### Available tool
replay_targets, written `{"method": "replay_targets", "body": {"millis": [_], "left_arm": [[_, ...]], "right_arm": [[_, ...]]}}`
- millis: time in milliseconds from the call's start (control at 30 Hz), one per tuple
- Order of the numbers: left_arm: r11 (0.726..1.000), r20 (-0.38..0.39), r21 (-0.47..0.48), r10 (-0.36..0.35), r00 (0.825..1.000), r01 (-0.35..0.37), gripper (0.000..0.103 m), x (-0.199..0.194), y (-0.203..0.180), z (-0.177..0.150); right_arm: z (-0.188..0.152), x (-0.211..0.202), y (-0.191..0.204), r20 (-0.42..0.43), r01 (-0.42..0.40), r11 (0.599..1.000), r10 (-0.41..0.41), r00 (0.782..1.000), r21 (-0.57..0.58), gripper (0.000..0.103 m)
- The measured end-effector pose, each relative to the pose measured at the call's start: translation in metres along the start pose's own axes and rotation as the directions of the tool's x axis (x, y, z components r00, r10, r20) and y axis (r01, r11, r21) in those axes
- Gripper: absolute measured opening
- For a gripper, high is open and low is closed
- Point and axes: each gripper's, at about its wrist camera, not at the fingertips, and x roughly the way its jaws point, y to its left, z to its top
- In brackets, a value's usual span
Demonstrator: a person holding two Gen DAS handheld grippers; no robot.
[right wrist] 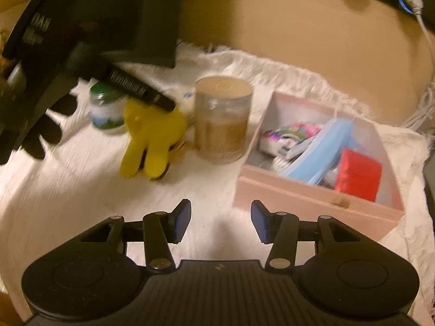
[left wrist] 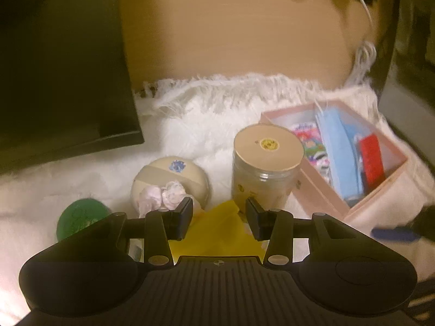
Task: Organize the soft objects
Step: 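Grasp the yellow silicone toy with the left tool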
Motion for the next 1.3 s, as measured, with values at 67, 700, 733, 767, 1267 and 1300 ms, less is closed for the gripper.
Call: {"method": "replay_targets", "body": {"millis": [67, 700, 733, 767, 1267, 1300], "left_arm": [[0.997, 0.032, -0.073, -0.005, 0.999, 0.007, 0.048, -0.012, 0.009, -0.006], [0.874, 0.007, -0.486, 0.019, 1.000, -0.013, 0.046, -0.087, 0.102, -0.117], [0.869, 0.011, -0.495, 0.019, 1.000, -0.011, 0.046, -0.089, 0.104, -0.119], [0.865, 0.017, -0.501, 0.019, 1.000, -0.008, 0.046, -0.091, 0.105, -0.120], [0.922, 0.055, -0.372, -0.093, 0.994, 0.106, 0.046, -0.083, 0.070, -0.096], [0.924, 0.061, -0.367, -0.095, 0.994, 0.111, 0.046, -0.084, 0.067, -0.092]], "right_arm": [[-0.001, 0.001, 0.004, -0.003, -0.024, 1.000, 0.024, 1.000, -0.010, 0.049], [0.047, 0.083, 0.080, -0.111, -0.237, 0.971, 0.233, 0.966, -0.024, 0.025], [0.047, 0.080, 0.086, -0.109, -0.241, 0.970, 0.237, 0.965, -0.025, 0.024], [0.046, 0.078, 0.090, -0.106, -0.248, 0.969, 0.244, 0.964, -0.023, 0.023], [0.007, 0.004, 0.112, -0.086, -0.366, 0.914, 0.356, 0.931, -0.177, 0.032], [0.004, -0.003, 0.104, -0.081, -0.358, 0.915, 0.349, 0.933, -0.183, 0.033]]}}
